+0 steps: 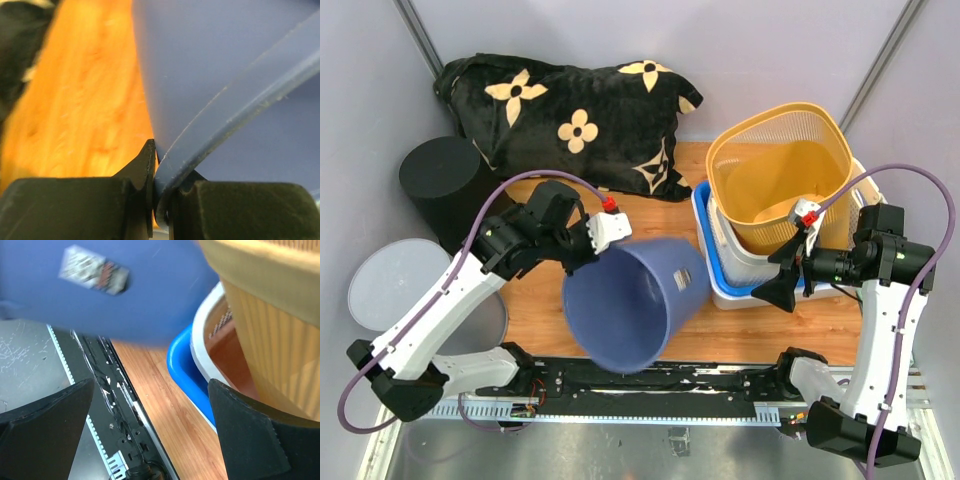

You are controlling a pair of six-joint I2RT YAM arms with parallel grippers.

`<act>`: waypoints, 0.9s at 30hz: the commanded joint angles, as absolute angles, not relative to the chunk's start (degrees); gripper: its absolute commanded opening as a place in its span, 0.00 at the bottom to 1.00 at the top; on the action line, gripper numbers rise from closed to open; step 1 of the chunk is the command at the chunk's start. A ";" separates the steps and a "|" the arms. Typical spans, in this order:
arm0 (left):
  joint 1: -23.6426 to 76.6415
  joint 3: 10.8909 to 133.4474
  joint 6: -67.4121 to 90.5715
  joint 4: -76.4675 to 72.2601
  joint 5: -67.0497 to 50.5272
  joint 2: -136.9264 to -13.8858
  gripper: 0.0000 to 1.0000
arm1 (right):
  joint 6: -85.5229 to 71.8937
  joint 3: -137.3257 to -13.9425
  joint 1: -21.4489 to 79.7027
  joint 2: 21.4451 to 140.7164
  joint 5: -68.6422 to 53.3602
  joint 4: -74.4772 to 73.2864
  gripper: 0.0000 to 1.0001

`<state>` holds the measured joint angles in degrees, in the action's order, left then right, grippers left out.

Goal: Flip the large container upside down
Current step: Adjust the container at the center of the board.

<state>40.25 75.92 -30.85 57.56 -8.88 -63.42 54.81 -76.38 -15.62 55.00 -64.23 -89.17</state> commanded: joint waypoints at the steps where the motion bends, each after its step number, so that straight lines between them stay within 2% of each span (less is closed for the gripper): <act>1: 42.54 81.43 -31.36 67.68 -36.81 -66.16 0.00 | 56.32 -78.45 -16.35 54.55 -64.21 -91.68 0.99; 7: 42.54 82.34 -35.27 72.06 -37.40 -67.25 0.00 | 56.37 -78.33 -16.26 54.47 -64.94 -91.67 0.99; 15: 42.44 66.09 -37.58 58.28 -36.47 -67.24 0.00 | 55.86 -78.75 -16.26 53.94 -65.18 -91.67 0.99; 27: 41.55 56.51 -36.46 33.35 -12.46 -76.19 0.00 | 54.26 -78.86 -15.53 51.24 -62.66 -91.67 1.00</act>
<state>42.37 60.64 -34.92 41.41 -34.94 -72.10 55.24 -77.43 -15.66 51.99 -63.33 -90.52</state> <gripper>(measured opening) 0.127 0.994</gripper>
